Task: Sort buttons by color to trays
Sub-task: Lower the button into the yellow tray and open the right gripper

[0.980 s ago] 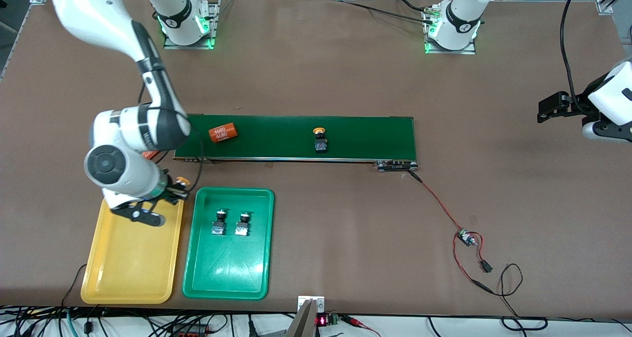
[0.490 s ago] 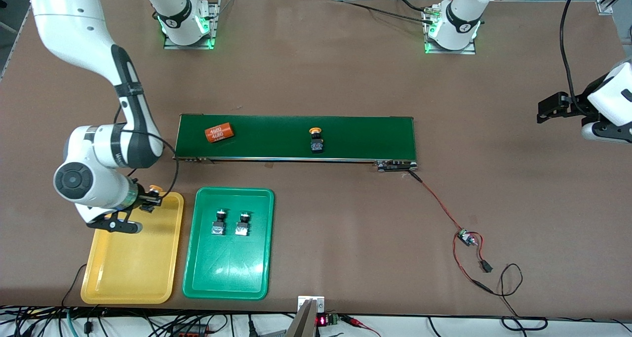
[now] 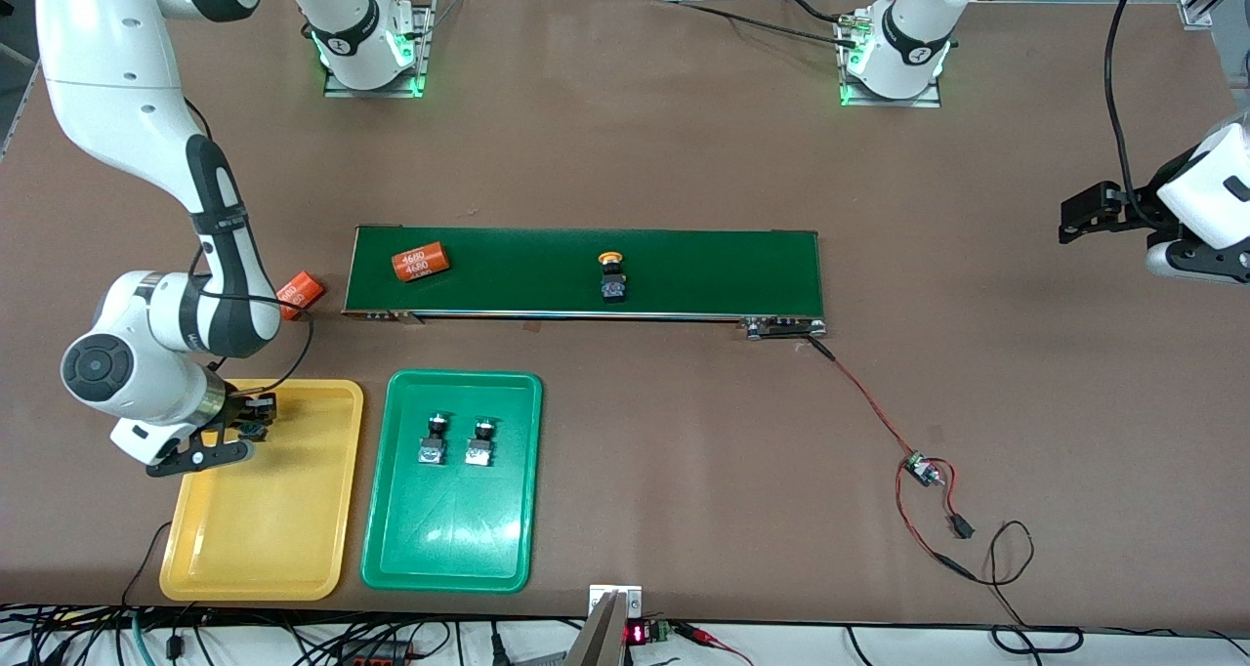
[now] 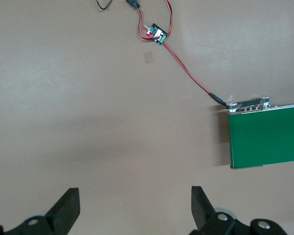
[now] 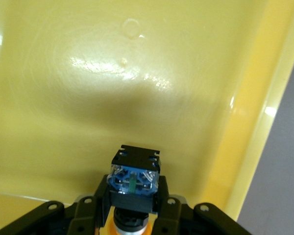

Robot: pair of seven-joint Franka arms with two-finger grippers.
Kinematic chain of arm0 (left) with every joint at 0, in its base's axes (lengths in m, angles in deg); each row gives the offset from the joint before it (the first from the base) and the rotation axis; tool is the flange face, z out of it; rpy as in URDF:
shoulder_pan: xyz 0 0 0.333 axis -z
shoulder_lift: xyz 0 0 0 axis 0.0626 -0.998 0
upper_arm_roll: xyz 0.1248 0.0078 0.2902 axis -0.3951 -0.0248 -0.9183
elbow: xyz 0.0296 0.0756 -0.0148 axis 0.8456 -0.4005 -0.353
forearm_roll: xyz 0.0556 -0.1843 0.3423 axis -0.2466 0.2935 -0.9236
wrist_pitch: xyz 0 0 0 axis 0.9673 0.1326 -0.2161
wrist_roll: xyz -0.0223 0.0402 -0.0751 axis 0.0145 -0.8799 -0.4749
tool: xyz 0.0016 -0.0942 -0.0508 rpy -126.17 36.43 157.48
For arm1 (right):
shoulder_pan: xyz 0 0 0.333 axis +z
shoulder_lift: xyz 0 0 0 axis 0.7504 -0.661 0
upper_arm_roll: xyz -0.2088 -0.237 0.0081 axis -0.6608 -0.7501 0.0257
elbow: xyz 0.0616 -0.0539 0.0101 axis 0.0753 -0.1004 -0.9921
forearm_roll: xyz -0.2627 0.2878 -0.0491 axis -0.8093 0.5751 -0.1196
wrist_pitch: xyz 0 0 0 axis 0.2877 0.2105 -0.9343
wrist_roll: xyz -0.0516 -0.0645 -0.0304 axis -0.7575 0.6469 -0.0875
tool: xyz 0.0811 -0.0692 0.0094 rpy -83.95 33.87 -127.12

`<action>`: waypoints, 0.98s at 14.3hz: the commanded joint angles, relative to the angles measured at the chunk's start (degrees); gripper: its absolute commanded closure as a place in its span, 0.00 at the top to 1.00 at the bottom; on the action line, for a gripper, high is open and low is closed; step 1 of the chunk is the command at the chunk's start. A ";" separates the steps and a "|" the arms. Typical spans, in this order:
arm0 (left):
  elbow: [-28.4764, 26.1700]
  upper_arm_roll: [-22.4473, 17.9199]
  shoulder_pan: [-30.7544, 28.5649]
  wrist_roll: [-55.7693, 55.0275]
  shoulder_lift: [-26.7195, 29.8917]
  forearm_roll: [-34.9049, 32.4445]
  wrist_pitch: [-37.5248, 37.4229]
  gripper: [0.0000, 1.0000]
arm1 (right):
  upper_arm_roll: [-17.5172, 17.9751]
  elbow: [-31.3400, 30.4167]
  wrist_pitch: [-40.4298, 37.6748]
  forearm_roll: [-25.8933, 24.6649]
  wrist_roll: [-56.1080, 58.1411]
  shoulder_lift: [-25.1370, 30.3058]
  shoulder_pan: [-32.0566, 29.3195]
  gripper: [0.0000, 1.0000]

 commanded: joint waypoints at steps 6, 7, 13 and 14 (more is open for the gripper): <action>1.78 0.04 -0.19 0.13 -0.75 -0.30 -1.19 1.00 | 2.19 0.89 -0.81 3.48 2.41 3.04 -0.65 1.00; 1.78 0.04 -0.19 0.13 -0.66 -0.30 -1.19 1.00 | 2.19 -0.07 -1.94 3.75 1.80 4.80 -0.38 1.00; 1.78 0.04 -0.01 0.13 -0.66 -0.30 -1.10 1.00 | 2.36 -1.31 -19.85 4.10 -15.05 15.61 7.42 1.00; 1.78 0.04 0.08 0.13 -0.75 -0.30 -1.10 1.00 | 2.36 -2.18 -22.32 4.10 -18.82 17.11 9.70 1.00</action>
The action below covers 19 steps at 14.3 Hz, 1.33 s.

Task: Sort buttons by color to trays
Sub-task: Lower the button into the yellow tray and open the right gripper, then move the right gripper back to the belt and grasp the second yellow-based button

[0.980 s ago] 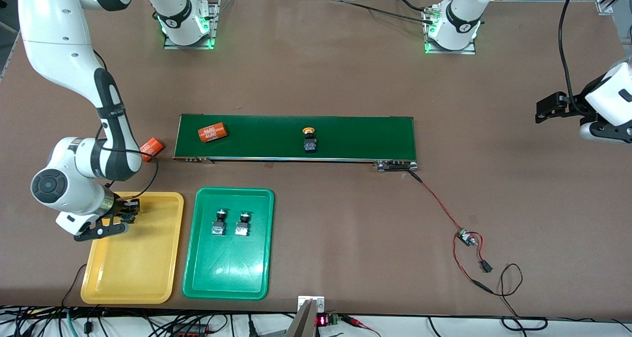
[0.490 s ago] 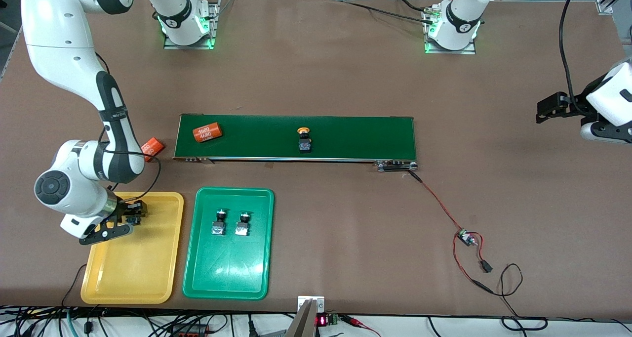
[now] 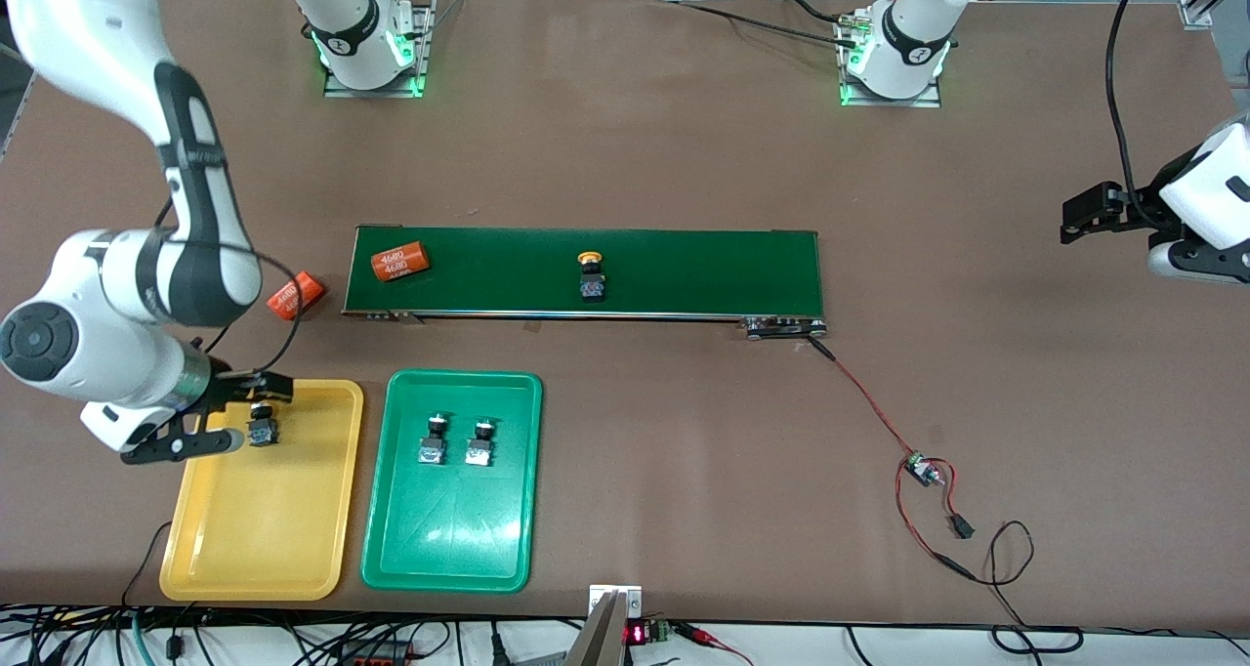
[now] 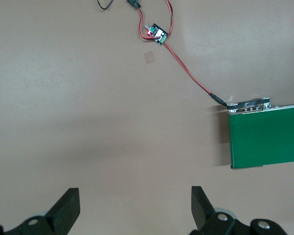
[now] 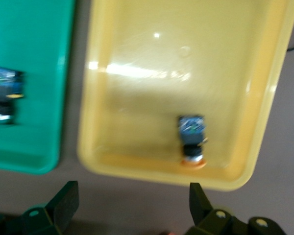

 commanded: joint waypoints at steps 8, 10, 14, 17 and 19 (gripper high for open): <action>1.47 0.06 0.26 0.22 -0.64 -0.30 -1.36 1.00 | 0.34 -10.29 -6.36 0.62 -14.66 8.17 19.92 1.00; 1.65 0.15 0.26 0.13 -0.73 -0.30 -1.98 1.00 | 2.02 -10.29 -5.40 1.67 -20.07 7.03 21.25 1.00; 1.65 0.15 -0.09 0.04 -0.73 -0.30 -2.07 1.00 | 2.46 -10.21 -1.97 5.80 -30.45 5.98 25.99 1.00; 1.73 0.06 -0.27 0.13 -0.73 -0.30 -2.07 1.00 | 2.46 -10.03 0.49 5.98 -37.49 4.66 28.89 1.00; 1.82 0.06 -0.27 0.13 -0.73 -0.30 -1.98 1.00 | 2.46 -10.03 2.69 5.98 -40.66 2.82 29.86 1.00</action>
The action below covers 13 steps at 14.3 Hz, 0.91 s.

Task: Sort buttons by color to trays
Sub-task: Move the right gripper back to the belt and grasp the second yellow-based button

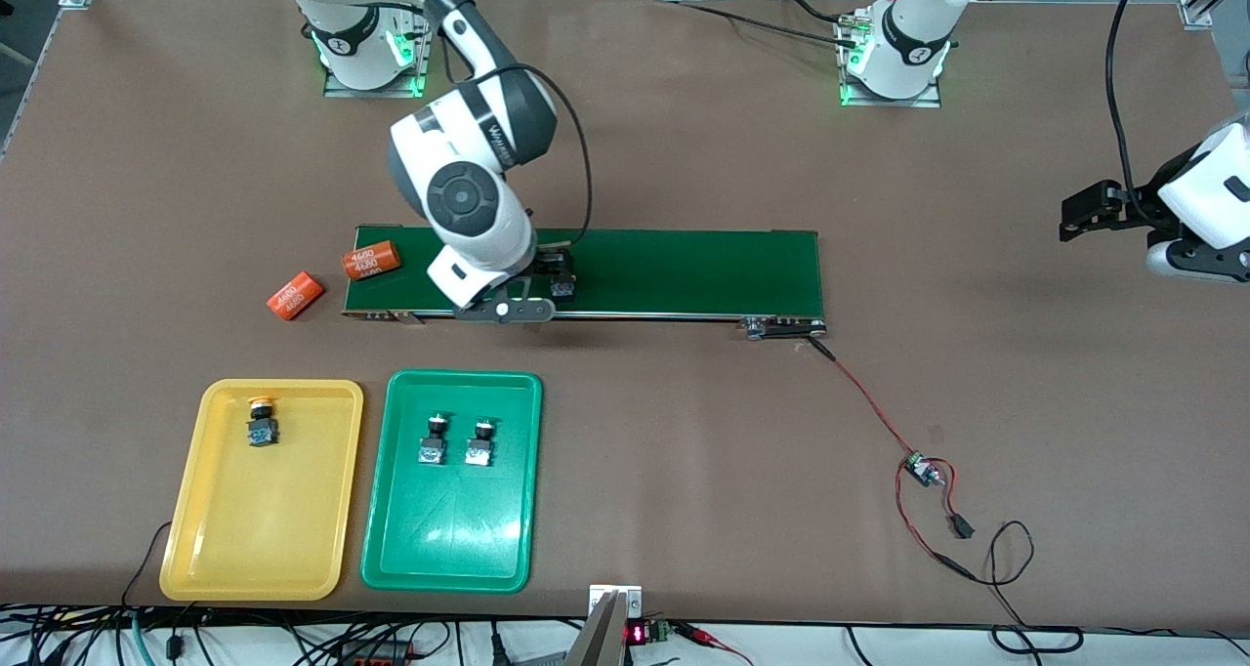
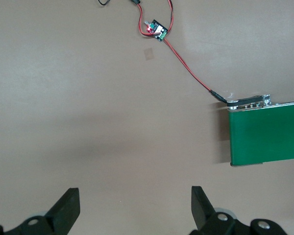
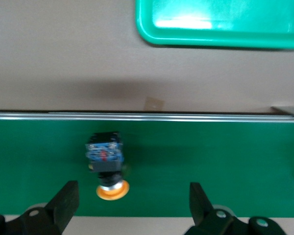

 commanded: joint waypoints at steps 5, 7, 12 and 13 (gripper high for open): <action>1.91 0.07 -0.19 0.31 -0.71 -0.30 -1.26 1.00 | -0.16 -0.65 5.66 0.76 -5.96 -4.60 2.42 1.00; 1.82 0.07 -0.19 0.31 -0.71 -0.30 -1.26 1.00 | -0.16 -0.74 6.27 0.33 -5.87 -5.57 2.42 1.00; 1.82 0.07 -0.28 0.40 -0.71 -0.30 -1.26 1.00 | -0.16 -2.06 7.33 0.50 -5.96 -5.75 2.24 0.32; 1.82 0.07 -0.28 0.40 -0.71 -0.30 -1.26 1.00 | -0.16 -2.15 7.24 0.50 -6.04 -5.75 2.16 0.24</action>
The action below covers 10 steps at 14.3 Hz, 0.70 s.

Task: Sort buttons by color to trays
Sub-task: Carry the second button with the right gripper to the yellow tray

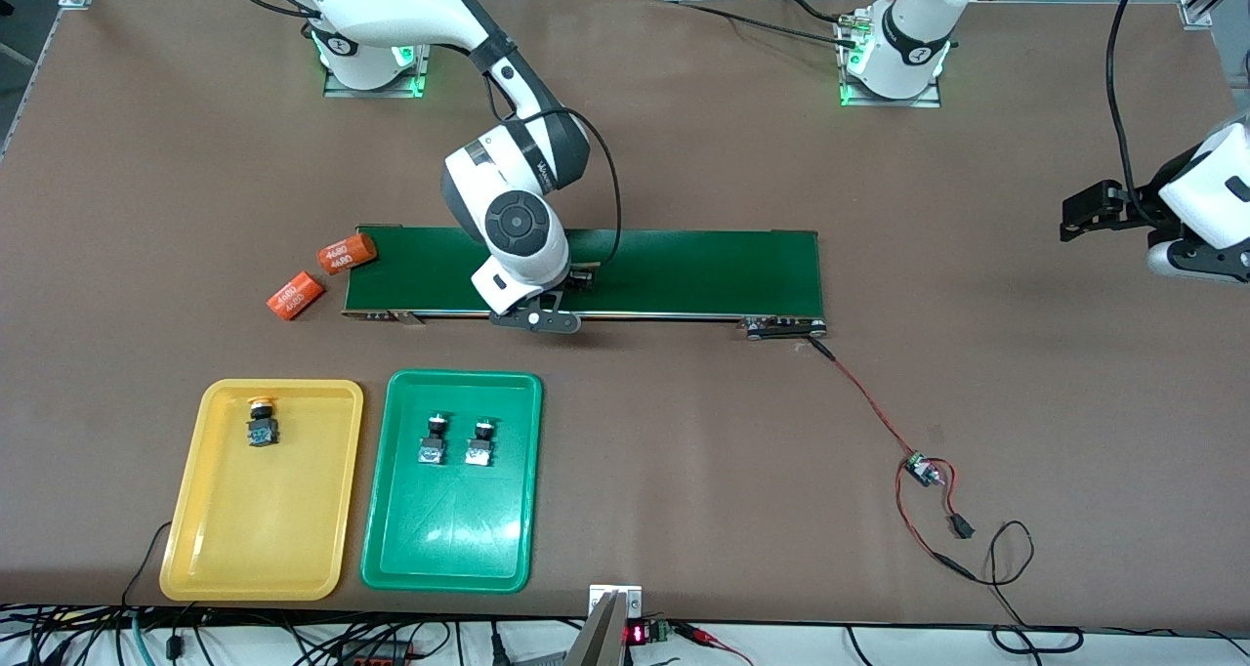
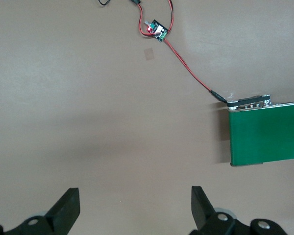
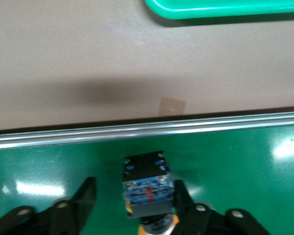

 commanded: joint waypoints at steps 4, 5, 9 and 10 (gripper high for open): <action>1.62 -0.10 -0.34 0.40 -0.71 -0.30 -1.77 1.00 | 0.16 -1.04 0.82 0.67 -0.95 1.73 -0.38 0.08; 1.70 -0.10 -0.34 0.40 -0.62 -0.30 -1.77 1.00 | 0.16 -0.86 0.82 0.76 -1.13 2.43 -0.38 0.06; 1.53 -0.10 -0.25 0.31 -0.62 -0.30 -1.86 1.00 | -0.02 -0.77 -0.32 0.67 -0.87 7.87 -5.11 0.05; 1.62 -0.10 -0.34 0.39 -0.62 -0.30 -1.86 1.00 | -0.10 -0.34 -0.41 0.50 -0.60 8.50 -7.48 0.05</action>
